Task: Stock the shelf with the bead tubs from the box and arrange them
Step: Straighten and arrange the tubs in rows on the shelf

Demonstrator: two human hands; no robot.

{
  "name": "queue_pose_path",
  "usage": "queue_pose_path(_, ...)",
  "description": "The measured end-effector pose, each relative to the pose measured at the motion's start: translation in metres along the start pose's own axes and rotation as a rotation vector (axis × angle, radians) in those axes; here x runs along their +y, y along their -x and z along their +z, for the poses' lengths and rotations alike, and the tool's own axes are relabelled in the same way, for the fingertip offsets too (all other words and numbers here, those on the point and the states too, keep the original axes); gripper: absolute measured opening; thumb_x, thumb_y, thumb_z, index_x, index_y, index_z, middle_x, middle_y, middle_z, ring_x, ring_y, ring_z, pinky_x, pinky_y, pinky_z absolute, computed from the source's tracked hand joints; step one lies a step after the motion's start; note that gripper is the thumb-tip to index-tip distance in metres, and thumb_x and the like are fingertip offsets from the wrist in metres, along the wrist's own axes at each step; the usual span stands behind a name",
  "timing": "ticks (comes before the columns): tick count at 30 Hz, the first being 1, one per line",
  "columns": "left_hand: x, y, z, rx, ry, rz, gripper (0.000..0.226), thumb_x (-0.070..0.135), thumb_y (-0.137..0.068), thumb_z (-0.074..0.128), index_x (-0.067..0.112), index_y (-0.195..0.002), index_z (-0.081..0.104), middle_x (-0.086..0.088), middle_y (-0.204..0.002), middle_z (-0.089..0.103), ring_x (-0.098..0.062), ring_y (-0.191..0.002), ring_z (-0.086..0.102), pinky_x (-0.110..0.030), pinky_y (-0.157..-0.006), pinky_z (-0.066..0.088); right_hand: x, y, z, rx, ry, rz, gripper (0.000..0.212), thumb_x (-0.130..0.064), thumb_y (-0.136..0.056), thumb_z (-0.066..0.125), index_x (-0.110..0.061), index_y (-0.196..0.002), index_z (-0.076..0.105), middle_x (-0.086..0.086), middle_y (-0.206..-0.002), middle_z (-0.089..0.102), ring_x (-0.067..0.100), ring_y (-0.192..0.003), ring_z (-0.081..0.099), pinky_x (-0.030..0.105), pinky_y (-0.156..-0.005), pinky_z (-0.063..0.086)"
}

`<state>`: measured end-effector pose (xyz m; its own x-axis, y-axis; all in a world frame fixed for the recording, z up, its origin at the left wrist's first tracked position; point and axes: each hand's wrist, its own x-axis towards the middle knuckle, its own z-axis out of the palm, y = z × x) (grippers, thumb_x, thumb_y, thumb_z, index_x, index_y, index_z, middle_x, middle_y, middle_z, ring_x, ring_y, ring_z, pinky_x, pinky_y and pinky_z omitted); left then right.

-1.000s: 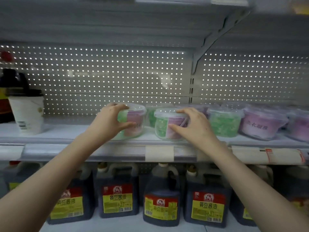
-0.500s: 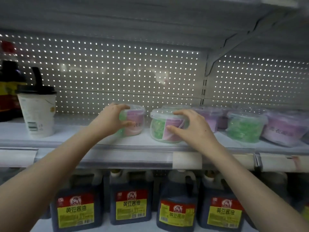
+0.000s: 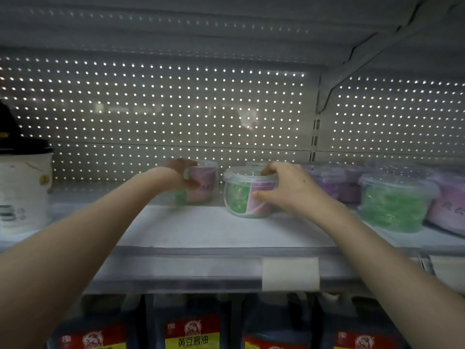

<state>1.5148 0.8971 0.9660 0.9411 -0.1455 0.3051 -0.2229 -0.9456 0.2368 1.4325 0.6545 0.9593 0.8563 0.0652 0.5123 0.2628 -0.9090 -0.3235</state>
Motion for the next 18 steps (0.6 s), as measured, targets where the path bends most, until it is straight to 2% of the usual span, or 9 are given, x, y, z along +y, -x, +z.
queue_pose_path(6, -0.007, -0.035, 0.014, 0.026, -0.030, -0.004, 0.072, 0.034, -0.086, 0.066, 0.022, -0.147, 0.030, -0.005, -0.151, 0.034, -0.027, -0.135, 0.036, -0.033, -0.106, 0.029, 0.004, -0.020, -0.002, -0.089, 0.091, -0.003, 0.053, -0.043, -0.073, 0.073, -0.023, -0.119, 0.055, 0.001, -0.124, 0.058, 0.020, -0.108, 0.054, 0.032, -0.086, 0.046)
queue_pose_path(10, -0.012, -0.051, 0.015, 0.002, -0.024, 0.038, 0.069, 0.031, -0.085, 0.067, 0.018, -0.145, 0.034, -0.008, -0.147, 0.040, -0.028, -0.133, 0.039, -0.038, -0.107, 0.033, 0.006, -0.026, -0.005, -0.123, 0.107, -0.011, 0.049, -0.045, -0.073, 0.074, -0.024, -0.114, 0.054, 0.000, -0.116, 0.059, 0.017, -0.093, 0.051, 0.030, -0.078, 0.044)
queue_pose_path(14, -0.015, -0.062, 0.015, 0.008, -0.071, 0.062, 0.057, 0.031, -0.083, 0.069, 0.015, -0.134, 0.047, -0.010, -0.136, 0.052, -0.029, -0.123, 0.049, -0.042, -0.101, 0.040, 0.005, -0.026, -0.005, -0.136, 0.119, -0.012, 0.051, -0.045, -0.075, 0.071, -0.025, -0.118, 0.052, 0.000, -0.116, 0.059, 0.019, -0.101, 0.055, 0.030, -0.082, 0.046)
queue_pose_path(18, -0.005, -0.063, 0.011, -0.001, -0.164, 0.064, 0.053, 0.027, -0.084, 0.066, 0.014, -0.132, 0.048, -0.010, -0.132, 0.054, -0.029, -0.120, 0.052, -0.042, -0.096, 0.044, 0.005, -0.024, -0.007, -0.129, 0.125, -0.024, 0.050, -0.046, -0.076, 0.069, -0.026, -0.119, 0.052, 0.000, -0.117, 0.058, 0.020, -0.107, 0.054, 0.030, -0.082, 0.045)
